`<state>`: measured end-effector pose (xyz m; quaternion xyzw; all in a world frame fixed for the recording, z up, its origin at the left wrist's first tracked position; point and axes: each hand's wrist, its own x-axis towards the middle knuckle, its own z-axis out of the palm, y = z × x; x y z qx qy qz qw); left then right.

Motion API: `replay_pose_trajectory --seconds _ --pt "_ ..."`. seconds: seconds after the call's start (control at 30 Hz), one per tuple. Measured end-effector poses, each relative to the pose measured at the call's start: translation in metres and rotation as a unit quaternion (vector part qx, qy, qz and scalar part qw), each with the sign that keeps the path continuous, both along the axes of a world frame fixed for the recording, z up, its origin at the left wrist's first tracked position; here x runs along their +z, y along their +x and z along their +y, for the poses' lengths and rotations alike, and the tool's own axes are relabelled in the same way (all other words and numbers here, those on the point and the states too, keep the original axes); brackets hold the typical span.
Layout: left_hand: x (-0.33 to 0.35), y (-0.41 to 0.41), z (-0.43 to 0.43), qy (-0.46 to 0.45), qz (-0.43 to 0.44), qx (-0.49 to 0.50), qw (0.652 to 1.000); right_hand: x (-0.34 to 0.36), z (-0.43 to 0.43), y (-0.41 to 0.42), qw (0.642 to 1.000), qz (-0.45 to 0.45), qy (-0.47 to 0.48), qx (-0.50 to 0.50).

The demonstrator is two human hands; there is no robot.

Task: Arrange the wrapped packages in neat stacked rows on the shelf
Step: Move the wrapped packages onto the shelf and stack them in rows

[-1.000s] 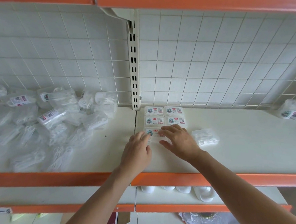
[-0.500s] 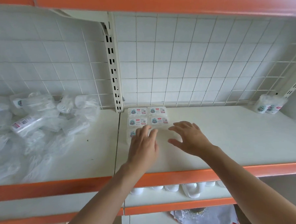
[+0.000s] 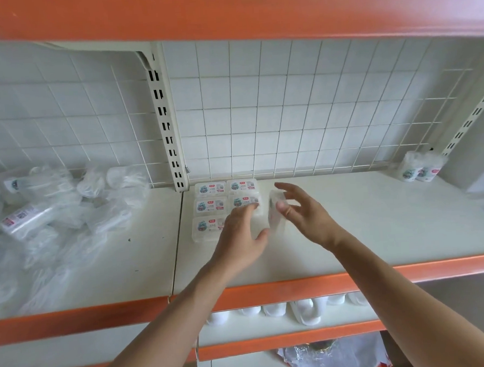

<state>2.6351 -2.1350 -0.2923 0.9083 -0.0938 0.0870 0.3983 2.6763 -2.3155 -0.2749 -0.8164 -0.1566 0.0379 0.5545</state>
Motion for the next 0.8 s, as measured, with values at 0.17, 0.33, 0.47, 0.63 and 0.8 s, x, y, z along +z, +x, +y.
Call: replay_pose_trajectory --seconds 0.17,0.33,0.47,0.63,0.8 --pt "0.013 -0.001 -0.002 -0.106 0.119 0.004 0.987 0.002 0.003 0.001 0.975 0.093 0.196 0.043" --pt "0.008 0.004 0.005 -0.149 0.089 0.059 0.983 0.001 0.005 0.001 0.963 0.122 0.235 0.047" --pt "0.004 0.004 0.011 -0.144 0.057 0.073 0.985 0.001 0.006 -0.001 0.973 0.112 0.192 0.056" --pt "0.005 0.001 0.014 -0.143 0.058 0.091 0.984 0.001 0.010 -0.001 0.993 0.057 0.102 0.022" --pt "0.009 0.008 0.019 -0.103 0.056 0.104 0.988 0.004 0.014 0.000 0.999 0.003 0.027 0.034"
